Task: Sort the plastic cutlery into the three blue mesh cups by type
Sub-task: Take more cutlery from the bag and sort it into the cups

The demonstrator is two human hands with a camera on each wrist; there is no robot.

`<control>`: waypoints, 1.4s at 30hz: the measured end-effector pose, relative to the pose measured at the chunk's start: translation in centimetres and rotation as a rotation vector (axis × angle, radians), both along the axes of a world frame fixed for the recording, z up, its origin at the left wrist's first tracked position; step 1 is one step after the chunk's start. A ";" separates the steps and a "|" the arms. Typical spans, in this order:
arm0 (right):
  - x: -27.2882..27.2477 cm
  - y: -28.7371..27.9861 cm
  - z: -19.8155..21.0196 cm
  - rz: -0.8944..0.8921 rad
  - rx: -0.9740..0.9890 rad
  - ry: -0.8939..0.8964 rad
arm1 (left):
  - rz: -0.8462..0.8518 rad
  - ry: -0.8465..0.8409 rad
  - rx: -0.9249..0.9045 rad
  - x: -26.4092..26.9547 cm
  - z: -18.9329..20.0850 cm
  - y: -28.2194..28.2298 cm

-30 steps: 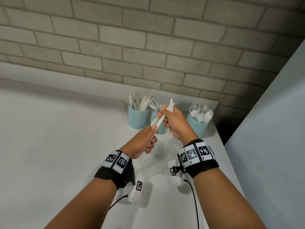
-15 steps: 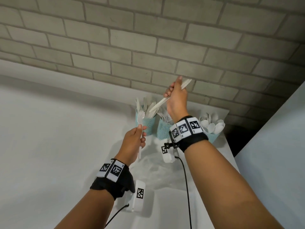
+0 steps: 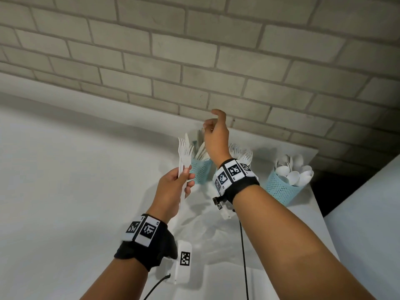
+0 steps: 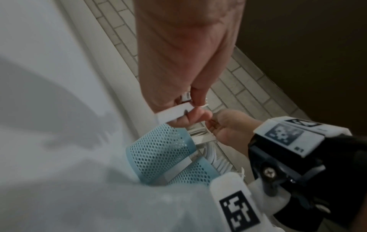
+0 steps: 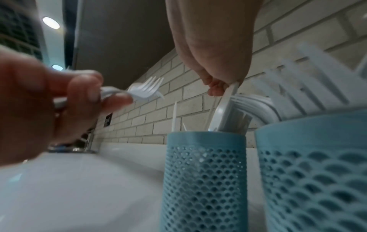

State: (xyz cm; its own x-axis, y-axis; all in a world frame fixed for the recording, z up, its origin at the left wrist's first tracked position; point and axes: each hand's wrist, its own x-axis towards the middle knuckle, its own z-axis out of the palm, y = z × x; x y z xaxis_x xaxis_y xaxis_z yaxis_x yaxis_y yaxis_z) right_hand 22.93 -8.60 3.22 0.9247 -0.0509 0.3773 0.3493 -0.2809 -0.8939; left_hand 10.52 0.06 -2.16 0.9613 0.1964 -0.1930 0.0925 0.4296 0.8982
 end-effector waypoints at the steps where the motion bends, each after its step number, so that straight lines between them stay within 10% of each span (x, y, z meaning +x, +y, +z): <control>1: 0.0 -0.1 -0.2 0.008 -0.089 -0.024 | -0.005 -0.001 -0.001 0.0 0.0 -0.1; 5: -0.3 -0.4 0.0 0.050 -0.336 -0.028 | -0.006 -0.005 0.013 -0.4 0.1 -0.3; 21: -8.3 -4.3 0.4 0.158 -0.177 0.247 | -0.232 -0.090 0.202 -1.9 2.3 -2.8; 35: -10.0 -7.7 1.2 0.042 0.332 0.484 | -0.287 -0.364 1.172 -3.1 1.4 -4.8; 42: -9.1 -8.0 0.4 -0.058 0.392 0.414 | -0.398 -0.314 1.145 -3.0 1.7 -4.6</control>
State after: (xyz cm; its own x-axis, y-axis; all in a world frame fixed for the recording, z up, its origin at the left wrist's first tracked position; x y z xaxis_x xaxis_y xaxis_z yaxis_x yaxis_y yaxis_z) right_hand 13.88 -16.58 3.64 0.9829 -0.1690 -0.0735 -0.0587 0.0911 -0.9941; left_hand 7.51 -4.49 -0.46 0.9661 -0.2141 0.1444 -0.2487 -0.6205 0.7437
